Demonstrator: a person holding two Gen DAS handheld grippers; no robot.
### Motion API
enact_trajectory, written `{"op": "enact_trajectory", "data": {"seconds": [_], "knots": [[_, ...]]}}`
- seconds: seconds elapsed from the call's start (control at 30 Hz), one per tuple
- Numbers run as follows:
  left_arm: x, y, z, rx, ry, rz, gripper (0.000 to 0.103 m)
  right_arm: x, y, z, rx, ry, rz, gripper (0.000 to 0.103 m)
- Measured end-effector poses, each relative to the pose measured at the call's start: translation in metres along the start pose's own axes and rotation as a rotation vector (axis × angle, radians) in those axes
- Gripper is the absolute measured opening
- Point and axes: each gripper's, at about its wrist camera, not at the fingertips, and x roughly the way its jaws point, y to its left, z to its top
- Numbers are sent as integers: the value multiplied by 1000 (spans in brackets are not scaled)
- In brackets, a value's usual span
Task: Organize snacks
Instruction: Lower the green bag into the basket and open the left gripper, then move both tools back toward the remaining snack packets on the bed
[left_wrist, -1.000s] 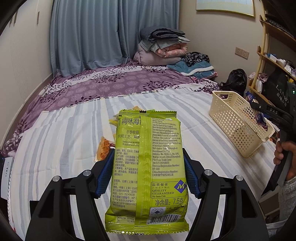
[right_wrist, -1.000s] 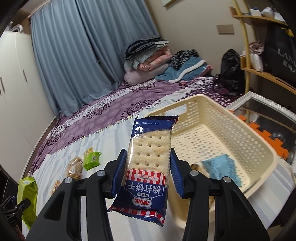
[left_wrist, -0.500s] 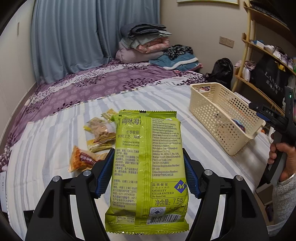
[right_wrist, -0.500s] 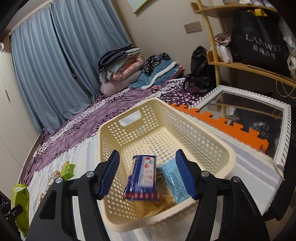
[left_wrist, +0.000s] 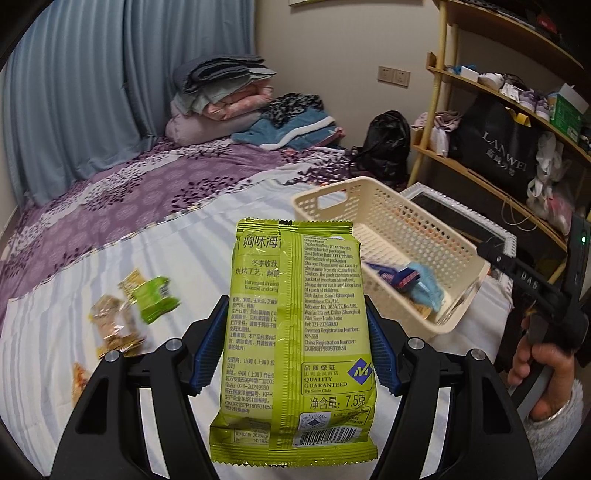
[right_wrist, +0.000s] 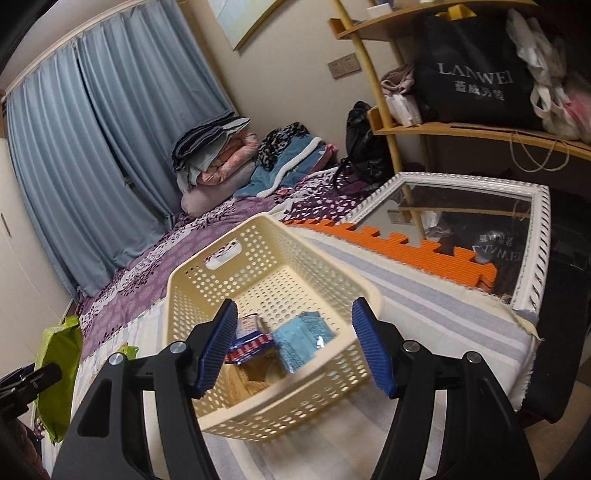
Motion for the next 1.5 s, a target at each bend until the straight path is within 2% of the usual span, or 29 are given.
{"op": "enact_trajectory", "data": {"seconds": [0.27,0.43,0.7,0.77,0.8,0.9,1.07,1.27,1.5], "knots": [[42,-40,35,23,1,-68,69,-1,-14,-2,16,13,-8,65],[70,-60,53,59,8,-74,69,-3,-20,-2,15,16,-25,65],[113,-90,74,43,9,-97,71,-9,-32,-3,36,10,-40,65],[123,-94,77,23,21,-106,84,-8,-33,-2,34,13,-42,65],[127,-96,79,13,19,-104,97,-8,-34,-2,35,14,-42,65],[129,-99,81,24,-15,-71,100,-9,-35,-2,34,10,-48,64],[130,-86,75,-3,13,-55,100,-6,-33,-1,35,13,-37,65],[125,-73,75,-18,9,-34,100,-4,-21,-1,11,14,-7,65],[114,-69,73,-19,5,-12,100,-5,-14,-1,2,7,-8,70]]}}
